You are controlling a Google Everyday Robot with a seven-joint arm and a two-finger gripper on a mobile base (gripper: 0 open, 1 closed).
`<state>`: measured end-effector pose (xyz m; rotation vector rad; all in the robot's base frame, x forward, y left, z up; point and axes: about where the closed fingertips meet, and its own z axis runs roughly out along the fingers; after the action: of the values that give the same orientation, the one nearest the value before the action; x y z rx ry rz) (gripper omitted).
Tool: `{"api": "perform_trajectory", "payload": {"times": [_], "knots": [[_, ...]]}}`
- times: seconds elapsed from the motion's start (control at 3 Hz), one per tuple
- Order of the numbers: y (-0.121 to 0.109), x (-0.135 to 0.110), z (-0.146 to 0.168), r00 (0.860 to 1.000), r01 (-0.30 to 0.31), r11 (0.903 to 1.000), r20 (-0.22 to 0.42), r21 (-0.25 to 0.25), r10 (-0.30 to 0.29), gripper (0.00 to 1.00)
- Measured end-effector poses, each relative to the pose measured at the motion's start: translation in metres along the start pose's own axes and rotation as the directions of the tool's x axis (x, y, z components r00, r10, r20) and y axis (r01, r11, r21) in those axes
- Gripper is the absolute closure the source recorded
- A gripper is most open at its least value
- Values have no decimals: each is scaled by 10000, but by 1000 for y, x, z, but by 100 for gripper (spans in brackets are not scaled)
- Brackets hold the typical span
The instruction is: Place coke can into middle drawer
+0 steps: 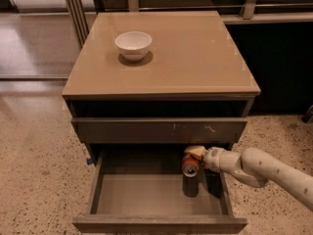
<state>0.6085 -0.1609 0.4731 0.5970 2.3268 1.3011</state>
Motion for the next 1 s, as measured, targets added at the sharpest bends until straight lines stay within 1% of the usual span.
{"api": "perform_trajectory", "payload": {"times": [0.33,0.67,1.0], "knots": [[-12,-4,20,9990,-34,9999,-441,108,38,100],[-22,-8,30,9977,-124,9996,-667,246,140,100],[-22,-8,30,9977,-119,9996,-670,252,136,83]]}}
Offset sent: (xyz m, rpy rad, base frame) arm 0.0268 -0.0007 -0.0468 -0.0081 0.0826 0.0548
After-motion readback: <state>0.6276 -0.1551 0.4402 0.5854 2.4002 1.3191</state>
